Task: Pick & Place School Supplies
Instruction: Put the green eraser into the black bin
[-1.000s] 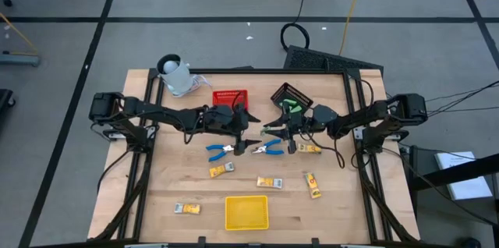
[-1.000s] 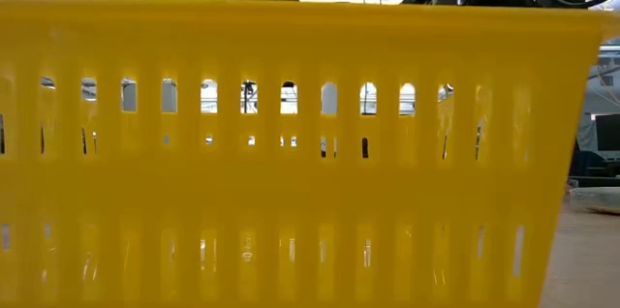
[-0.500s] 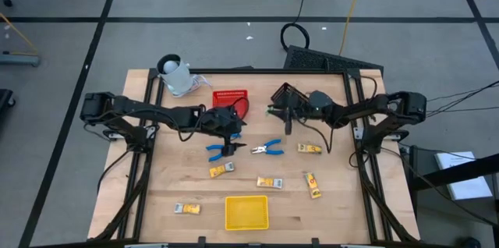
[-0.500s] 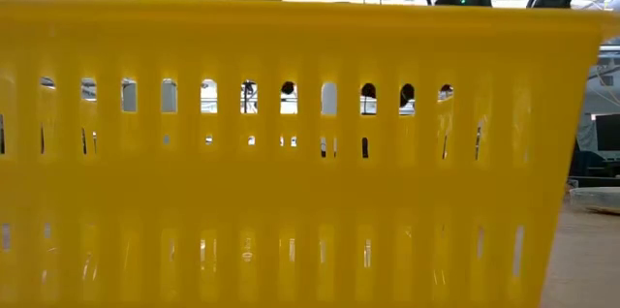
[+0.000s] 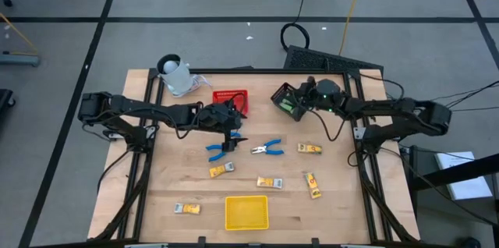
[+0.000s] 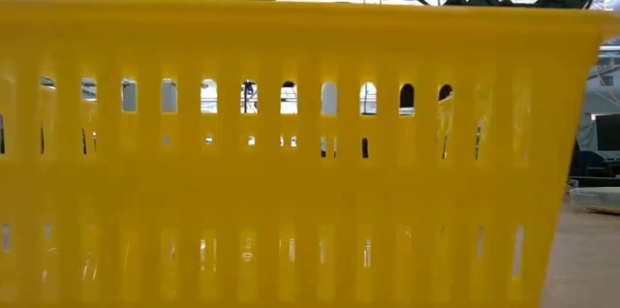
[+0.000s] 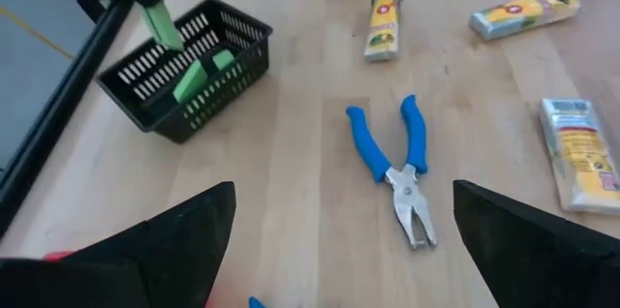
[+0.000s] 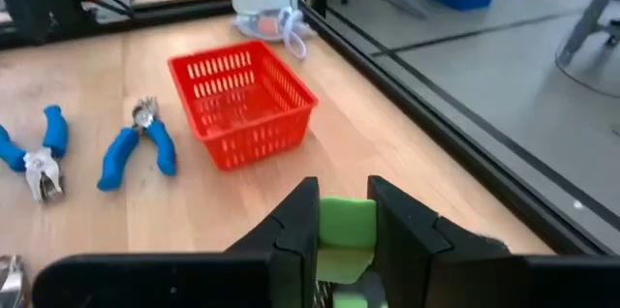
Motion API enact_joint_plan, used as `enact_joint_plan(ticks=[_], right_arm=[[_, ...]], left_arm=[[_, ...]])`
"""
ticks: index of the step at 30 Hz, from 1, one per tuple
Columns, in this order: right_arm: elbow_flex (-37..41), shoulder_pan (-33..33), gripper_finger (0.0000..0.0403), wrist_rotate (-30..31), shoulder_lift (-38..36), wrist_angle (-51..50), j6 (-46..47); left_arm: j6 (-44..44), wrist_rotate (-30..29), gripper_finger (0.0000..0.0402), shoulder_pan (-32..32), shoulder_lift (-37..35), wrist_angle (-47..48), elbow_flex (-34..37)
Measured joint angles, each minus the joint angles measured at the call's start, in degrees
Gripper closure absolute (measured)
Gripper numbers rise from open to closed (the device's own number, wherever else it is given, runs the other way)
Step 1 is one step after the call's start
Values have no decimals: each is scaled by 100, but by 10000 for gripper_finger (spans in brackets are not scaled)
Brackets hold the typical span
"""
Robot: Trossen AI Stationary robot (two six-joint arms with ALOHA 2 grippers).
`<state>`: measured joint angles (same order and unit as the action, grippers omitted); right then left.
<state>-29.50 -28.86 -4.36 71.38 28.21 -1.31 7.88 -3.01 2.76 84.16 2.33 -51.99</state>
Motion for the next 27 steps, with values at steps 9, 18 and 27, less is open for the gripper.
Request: enact_joint_plan(ticks=[9,18,27], right_arm=[[0,-119,339,333,-248,-1071,-47],[0,-121,340,445,-248,-1282,-93],[0,-192,340,575,-187,-1578,-88]], left_arm=[[-139,-330,27,7,9,-112,0],[-177,-322,25,-62,9,-422,0],[-590,-550,41,-59,9,-356,0]])
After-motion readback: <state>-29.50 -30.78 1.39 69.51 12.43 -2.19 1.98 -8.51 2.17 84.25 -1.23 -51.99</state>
